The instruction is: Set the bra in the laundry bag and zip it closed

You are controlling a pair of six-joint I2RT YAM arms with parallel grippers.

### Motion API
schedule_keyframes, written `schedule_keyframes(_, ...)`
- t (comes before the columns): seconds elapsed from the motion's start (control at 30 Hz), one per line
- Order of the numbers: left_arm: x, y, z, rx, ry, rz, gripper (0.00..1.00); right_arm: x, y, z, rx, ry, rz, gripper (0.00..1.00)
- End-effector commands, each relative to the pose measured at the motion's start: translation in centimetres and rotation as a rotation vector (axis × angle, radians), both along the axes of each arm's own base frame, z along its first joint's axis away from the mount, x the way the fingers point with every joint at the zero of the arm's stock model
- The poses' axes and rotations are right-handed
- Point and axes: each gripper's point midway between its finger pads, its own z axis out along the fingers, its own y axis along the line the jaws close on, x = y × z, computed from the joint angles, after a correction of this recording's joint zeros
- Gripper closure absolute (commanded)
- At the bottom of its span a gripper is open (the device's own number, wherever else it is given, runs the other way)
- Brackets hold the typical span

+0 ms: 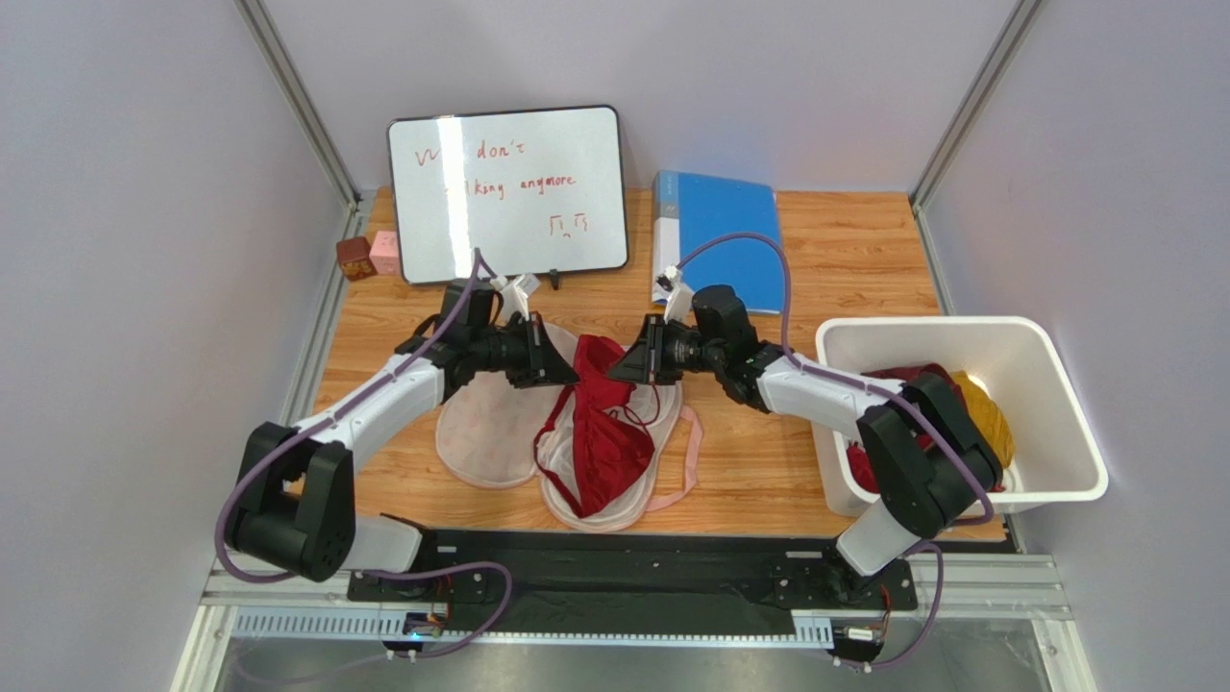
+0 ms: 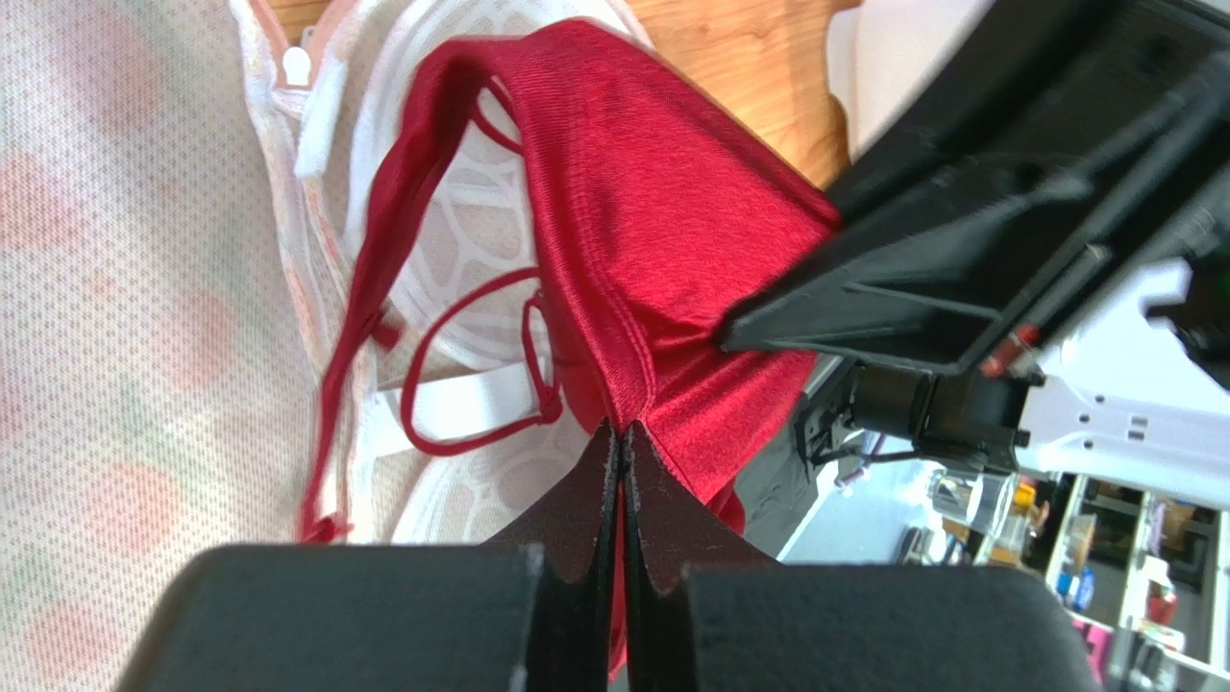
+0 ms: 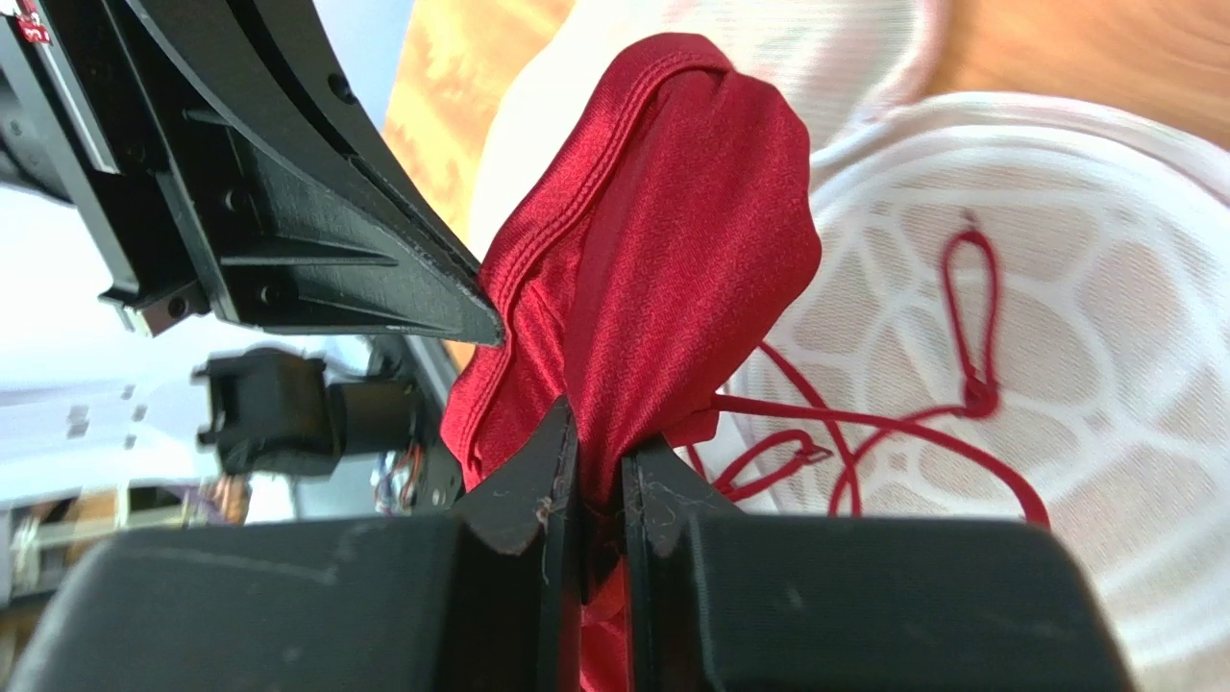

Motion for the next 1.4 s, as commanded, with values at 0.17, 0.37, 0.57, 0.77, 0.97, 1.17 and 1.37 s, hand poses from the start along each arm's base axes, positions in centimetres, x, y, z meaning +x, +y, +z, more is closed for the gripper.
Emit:
schedule_keyframes(0.17, 3.4, 0.7, -3.8, 0.168, 0.105, 0.028, 1.0, 0.6, -2.3, -3.4, -0.289, 0.089, -0.279, 0.83)
schedule_keyframes(0.37, 4.6, 0.9, -5.8, 0.257, 0.133, 0.021, 1.0, 1.1, -4.5, -5.2, -0.434, 0.119, -0.426, 0.79)
schedule_keyframes(0.57, 5.1, 0.7, -7.1, 0.285, 0.154, 0.015, 1.0, 1.2, -4.8, -5.6, -0.53, 0.051, -0.424, 0.61)
schedule_keyframes(0.77, 5.3, -0.2, -7.8, 0.303, 0.16, -0.026, 1.0, 0.3, -4.7, -6.5, -0.528, 0.092, -0.4, 0.47)
schedule_keyframes(0.97, 5.0, 0.6, -8.0, 0.366, 0.152, -0.037, 1.0, 0.7, -5.1, -2.8, -0.514, -0.036, -0.35, 0.29)
schedule_keyframes(1.17, 4.6, 1.0, -5.7, 0.356, 0.109, -0.013, 0.75, 2.5, -5.8, -0.3, -0.4, -0.07, -0.305, 0.23)
schedule_keyframes(1.37, 5.5, 0.8, -2.3, 0.332, 0.024, 0.011, 0.55, 4.9, -7.9, -0.8, -0.367, -0.033, -0.331, 0.25)
